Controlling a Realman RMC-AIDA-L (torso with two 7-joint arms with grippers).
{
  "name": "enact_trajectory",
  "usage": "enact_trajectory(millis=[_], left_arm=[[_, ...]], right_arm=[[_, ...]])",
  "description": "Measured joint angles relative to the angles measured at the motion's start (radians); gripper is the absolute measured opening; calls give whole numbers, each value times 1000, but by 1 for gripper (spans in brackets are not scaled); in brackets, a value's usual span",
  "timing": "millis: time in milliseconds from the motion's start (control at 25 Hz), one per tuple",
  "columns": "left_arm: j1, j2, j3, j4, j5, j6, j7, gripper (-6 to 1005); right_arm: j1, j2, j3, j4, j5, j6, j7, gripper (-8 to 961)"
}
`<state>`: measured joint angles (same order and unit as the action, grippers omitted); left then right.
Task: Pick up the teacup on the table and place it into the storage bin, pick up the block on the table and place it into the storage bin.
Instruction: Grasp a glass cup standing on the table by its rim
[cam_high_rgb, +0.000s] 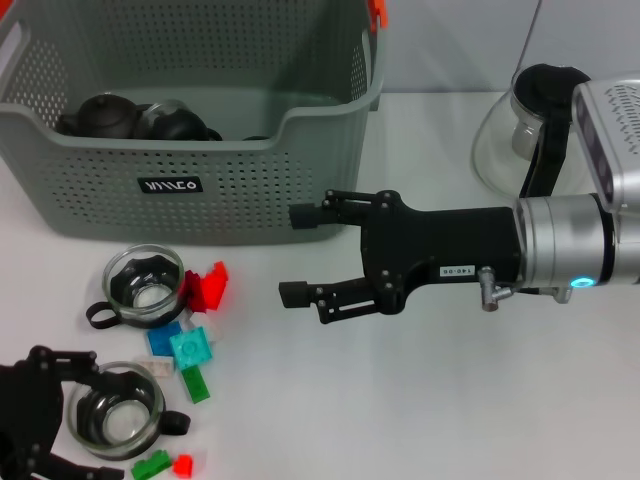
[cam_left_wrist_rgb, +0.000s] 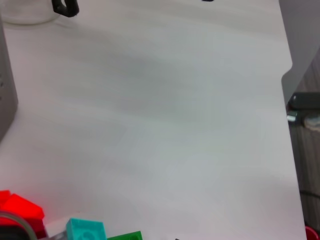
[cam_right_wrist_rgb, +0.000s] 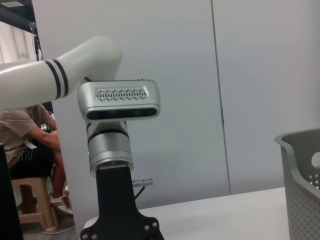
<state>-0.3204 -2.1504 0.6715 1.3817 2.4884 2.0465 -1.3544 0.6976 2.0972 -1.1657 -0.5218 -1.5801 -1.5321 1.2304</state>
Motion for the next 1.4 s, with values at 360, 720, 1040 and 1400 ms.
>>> enact_trajectory(millis=[360, 720, 1040, 1400], left_arm=[[7, -18, 105, 84, 58, -9, -82, 940], [-6, -19, 208, 86, 115, -61, -105, 930], [-16, -19, 244, 86, 150, -92, -107, 921], [-30, -19, 335, 87, 196, -117, -138, 911]], right_arm=[[15, 3, -8, 19, 1, 51, -11, 925], [27, 4, -11, 26, 6, 59, -9, 926], [40, 5, -11, 56, 8, 73, -11, 926], [44, 6, -10, 71, 8, 90, -10, 926]])
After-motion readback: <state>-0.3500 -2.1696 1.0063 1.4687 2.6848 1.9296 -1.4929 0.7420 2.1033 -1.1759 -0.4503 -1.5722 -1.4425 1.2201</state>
